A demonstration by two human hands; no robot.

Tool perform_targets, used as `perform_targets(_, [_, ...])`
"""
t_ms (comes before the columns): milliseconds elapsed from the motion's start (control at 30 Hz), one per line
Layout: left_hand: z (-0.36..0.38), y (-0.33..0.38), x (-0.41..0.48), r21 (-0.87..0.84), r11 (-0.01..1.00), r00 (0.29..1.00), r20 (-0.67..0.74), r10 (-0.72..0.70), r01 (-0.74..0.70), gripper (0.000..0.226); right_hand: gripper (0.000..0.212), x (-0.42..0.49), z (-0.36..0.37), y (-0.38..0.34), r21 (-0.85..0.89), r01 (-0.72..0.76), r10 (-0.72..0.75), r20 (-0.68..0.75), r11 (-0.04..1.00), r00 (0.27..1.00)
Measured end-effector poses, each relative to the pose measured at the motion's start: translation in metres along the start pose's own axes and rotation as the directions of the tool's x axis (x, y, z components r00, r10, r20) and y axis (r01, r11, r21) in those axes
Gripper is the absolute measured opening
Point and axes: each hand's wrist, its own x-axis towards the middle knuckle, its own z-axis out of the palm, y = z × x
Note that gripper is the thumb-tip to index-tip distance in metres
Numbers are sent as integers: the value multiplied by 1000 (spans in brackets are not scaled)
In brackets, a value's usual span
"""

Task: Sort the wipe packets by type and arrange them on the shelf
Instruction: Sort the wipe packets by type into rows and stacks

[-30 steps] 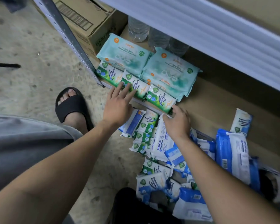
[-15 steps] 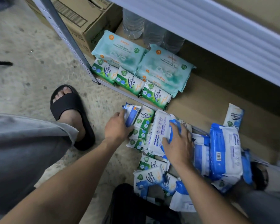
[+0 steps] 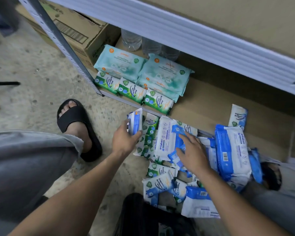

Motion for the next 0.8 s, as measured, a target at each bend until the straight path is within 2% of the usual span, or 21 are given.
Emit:
perform_targets(167, [35, 30, -37, -71, 986, 981, 112, 159, -152, 69, 50, -27, -4, 31, -76, -122, 105, -196, 990, 975])
perform_targets(267, [57, 42, -55, -81, 974, 959, 176, 222, -210, 71, 48, -42, -4, 51, -63, -180, 165, -188, 982, 968])
perform_targets(333, [68, 47, -61, 20, 961, 926, 275, 261, -277, 73, 48, -49, -2, 60, -29, -184, 177, -168, 982, 970])
perform_targets(433, [72, 48, -66, 168, 877, 846, 395, 359, -451, 66, 47, -56, 0, 63, 46, -177, 183, -182, 983, 966])
perform_targets(533, [64, 38, -62, 238, 809, 825, 343, 449, -538, 55, 46, -58, 3, 59, 30, -136, 139, -179, 990, 974])
perform_targets(667, [48, 22, -47, 257, 867, 902, 179, 392, -427, 38, 46, -55, 6, 43, 14, -37, 39, -168, 999, 985])
perform_targets(800, [32, 5, -25, 183, 968, 984, 4, 177, -174, 37, 46, -44, 7, 21, 35, 21, -16, -142, 999, 990])
